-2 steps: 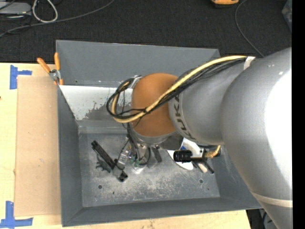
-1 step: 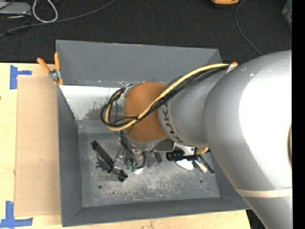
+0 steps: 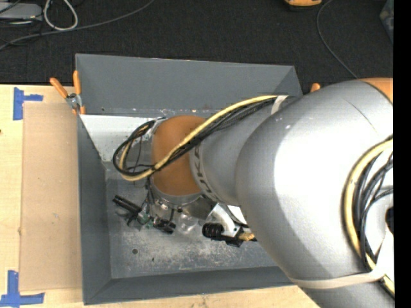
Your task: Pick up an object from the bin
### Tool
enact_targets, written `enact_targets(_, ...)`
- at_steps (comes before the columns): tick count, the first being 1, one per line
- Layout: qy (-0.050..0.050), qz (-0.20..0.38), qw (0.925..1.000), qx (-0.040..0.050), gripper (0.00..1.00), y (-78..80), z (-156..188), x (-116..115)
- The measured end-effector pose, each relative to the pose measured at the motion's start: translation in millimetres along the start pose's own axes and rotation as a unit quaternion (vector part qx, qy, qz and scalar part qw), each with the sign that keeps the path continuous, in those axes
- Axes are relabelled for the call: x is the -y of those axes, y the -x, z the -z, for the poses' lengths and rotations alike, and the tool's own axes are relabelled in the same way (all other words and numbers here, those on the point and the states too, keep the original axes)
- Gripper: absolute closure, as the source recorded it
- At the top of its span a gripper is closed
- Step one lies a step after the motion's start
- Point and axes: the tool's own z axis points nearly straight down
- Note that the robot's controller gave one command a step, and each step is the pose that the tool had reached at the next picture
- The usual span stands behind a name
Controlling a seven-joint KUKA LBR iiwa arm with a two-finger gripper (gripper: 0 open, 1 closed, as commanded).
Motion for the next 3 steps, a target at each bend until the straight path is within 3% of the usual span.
enact_targets(3,-0.002,-0.001,1.0000,-0.0014,1.00,0.5,18.9,1.9)
